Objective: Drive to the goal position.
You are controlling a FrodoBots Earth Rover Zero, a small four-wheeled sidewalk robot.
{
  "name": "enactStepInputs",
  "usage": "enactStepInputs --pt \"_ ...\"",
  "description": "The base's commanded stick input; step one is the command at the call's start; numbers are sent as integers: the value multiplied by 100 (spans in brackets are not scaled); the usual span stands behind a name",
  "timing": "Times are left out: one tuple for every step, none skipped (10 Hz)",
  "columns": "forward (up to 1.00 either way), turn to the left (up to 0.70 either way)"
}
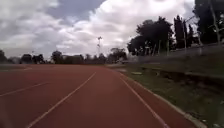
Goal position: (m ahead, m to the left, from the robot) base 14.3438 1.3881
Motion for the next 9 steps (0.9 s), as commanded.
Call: enactStepInputs --pt "60 0" --pt "60 0" --pt "60 0" --pt "60 0" --pt "60 0" --pt "60 0" --pt "60 0" --pt "60 0" --pt "60 0"
